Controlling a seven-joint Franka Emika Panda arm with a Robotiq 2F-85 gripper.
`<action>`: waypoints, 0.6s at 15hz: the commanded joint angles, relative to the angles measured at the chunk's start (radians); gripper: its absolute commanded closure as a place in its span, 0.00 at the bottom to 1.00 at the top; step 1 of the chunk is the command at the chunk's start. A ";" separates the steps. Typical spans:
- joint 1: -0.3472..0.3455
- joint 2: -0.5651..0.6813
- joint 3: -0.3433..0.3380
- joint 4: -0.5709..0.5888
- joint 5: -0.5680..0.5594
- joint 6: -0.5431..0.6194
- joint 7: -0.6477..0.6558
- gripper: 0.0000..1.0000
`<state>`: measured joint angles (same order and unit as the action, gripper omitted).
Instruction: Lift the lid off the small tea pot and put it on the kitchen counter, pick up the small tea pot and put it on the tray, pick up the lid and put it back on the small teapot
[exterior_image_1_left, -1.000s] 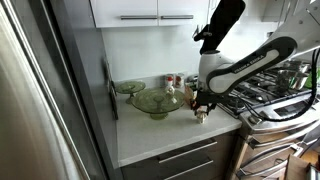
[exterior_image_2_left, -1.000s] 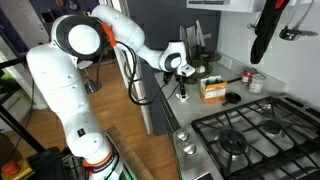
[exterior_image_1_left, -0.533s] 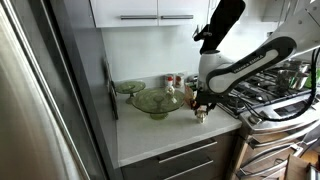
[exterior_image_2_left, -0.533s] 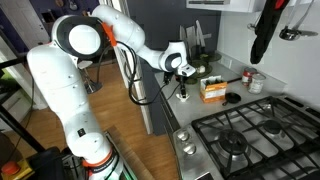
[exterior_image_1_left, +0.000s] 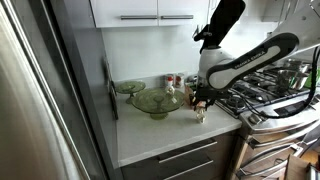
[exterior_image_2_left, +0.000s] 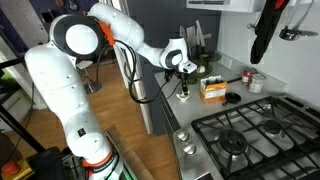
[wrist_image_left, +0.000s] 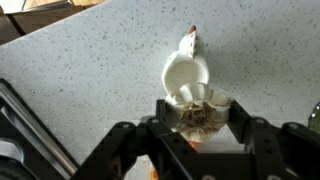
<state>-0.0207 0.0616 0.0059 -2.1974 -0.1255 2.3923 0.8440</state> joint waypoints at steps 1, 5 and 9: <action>-0.012 -0.044 -0.043 -0.020 -0.032 -0.010 0.019 0.64; -0.048 -0.040 -0.090 -0.017 -0.032 -0.004 0.026 0.64; -0.069 0.007 -0.121 -0.007 -0.038 0.005 0.038 0.64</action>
<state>-0.0801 0.0406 -0.1020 -2.2005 -0.1409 2.3921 0.8472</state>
